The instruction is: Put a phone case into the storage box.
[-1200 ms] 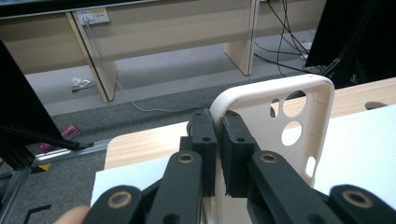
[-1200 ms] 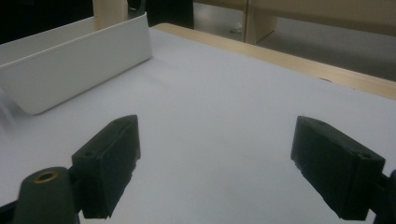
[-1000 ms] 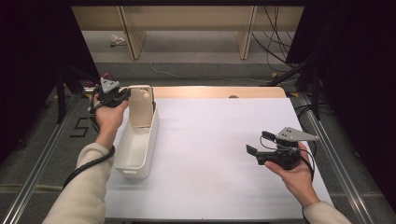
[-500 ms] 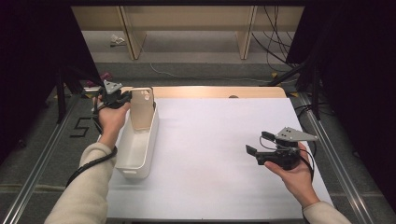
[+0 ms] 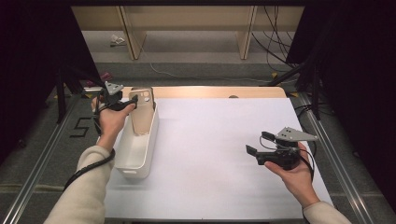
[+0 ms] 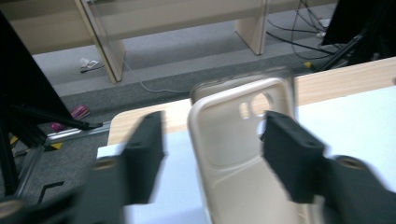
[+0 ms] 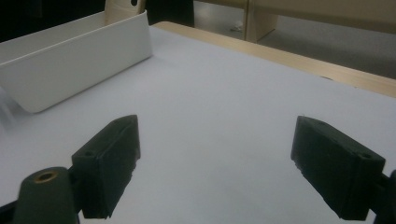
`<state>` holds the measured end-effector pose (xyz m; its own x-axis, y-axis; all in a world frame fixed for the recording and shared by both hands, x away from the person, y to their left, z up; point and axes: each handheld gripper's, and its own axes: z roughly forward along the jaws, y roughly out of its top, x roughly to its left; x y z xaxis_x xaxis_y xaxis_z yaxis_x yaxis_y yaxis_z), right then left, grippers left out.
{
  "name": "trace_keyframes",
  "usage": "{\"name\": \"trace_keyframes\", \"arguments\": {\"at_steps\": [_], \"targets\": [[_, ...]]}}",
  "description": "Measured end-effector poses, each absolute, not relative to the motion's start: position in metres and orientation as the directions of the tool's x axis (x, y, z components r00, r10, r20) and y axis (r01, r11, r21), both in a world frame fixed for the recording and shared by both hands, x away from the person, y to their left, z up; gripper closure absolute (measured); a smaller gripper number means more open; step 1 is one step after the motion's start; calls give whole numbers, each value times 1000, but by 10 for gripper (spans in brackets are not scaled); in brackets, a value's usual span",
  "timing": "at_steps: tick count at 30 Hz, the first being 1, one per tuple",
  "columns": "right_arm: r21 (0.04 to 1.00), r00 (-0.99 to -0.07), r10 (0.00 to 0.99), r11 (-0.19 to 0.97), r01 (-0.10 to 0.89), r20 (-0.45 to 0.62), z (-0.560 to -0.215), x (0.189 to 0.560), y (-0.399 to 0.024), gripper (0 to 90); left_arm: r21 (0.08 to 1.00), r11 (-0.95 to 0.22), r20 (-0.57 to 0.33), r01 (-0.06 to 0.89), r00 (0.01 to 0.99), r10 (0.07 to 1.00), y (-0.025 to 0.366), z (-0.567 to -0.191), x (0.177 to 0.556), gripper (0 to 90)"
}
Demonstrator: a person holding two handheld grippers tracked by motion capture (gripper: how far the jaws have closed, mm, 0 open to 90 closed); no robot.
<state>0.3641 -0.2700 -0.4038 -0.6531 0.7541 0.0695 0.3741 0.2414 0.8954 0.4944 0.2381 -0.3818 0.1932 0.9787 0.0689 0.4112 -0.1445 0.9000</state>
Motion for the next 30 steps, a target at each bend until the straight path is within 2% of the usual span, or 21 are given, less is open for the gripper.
{"name": "trace_keyframes", "arguments": {"at_steps": [2,4,11,14,24,30], "targets": [[895,-655,753,244,373,68,-404,364,-270,165,900,-155,71,407,214,974,236,-376,485,218],[895,-652,754,239,377,73,-404,364,-271,165,904,-159,58,397,253,966,233,-371,472,167],[893,-646,760,241,380,70,-405,364,-273,166,906,-159,-19,392,414,910,223,-373,427,92],[893,-642,763,238,383,72,-405,363,-275,166,913,-193,3,359,466,885,218,-378,406,43],[890,-647,760,246,383,69,-406,361,-276,165,923,-239,25,302,573,819,200,-396,355,12],[892,-663,745,250,377,71,-405,359,-276,165,931,-245,42,271,587,808,198,-404,343,12]]}}
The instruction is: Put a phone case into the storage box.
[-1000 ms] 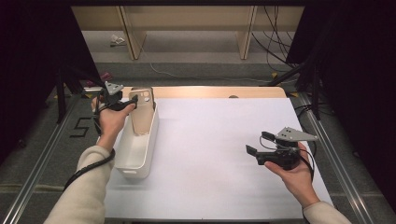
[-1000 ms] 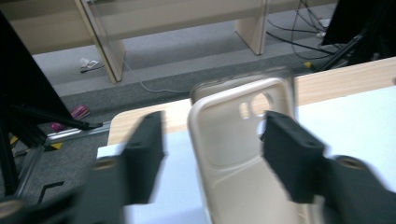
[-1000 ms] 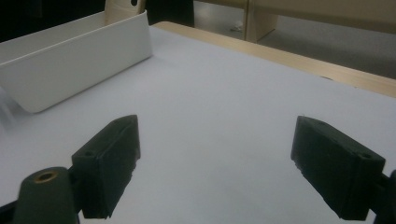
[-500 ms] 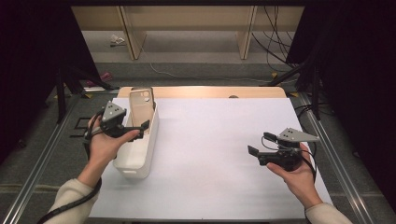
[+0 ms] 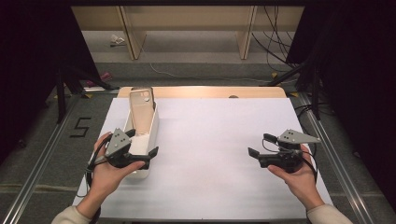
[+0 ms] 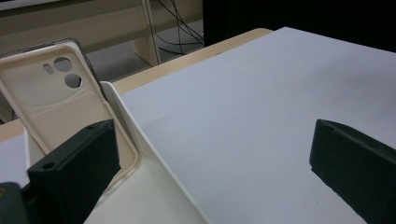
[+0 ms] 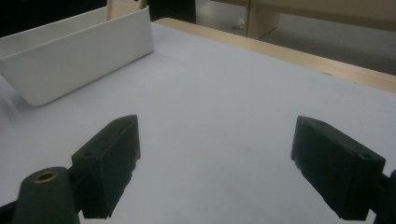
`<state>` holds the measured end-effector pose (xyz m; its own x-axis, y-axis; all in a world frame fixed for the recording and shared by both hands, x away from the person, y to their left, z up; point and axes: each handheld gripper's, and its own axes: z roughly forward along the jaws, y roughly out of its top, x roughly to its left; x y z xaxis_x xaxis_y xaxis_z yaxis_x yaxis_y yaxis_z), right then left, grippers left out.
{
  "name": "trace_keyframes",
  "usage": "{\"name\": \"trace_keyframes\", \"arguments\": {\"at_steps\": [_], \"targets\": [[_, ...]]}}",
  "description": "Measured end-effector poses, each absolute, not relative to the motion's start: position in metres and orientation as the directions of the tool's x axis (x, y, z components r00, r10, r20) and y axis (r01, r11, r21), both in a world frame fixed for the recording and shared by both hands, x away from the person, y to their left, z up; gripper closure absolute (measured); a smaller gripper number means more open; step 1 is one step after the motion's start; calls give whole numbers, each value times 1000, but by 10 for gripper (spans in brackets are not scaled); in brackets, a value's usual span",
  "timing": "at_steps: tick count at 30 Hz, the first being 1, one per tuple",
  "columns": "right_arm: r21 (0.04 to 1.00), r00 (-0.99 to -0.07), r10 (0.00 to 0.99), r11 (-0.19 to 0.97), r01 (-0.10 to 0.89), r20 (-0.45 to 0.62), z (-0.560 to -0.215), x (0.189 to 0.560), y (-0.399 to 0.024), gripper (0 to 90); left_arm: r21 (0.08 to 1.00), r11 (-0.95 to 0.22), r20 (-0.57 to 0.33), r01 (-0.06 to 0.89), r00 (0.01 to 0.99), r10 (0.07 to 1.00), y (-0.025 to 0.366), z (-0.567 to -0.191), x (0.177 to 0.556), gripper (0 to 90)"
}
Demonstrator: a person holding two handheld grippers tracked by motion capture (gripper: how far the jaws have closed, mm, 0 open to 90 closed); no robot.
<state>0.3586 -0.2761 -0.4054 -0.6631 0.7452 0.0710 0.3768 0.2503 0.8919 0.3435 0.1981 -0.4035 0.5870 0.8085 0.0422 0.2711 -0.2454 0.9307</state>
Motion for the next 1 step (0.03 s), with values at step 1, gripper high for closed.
{"name": "trace_keyframes", "arguments": {"at_steps": [1], "targets": [[892,-664,744,251,375,70,-405,358,-276,165,932,-238,33,274,588,808,198,-405,343,12]]}}
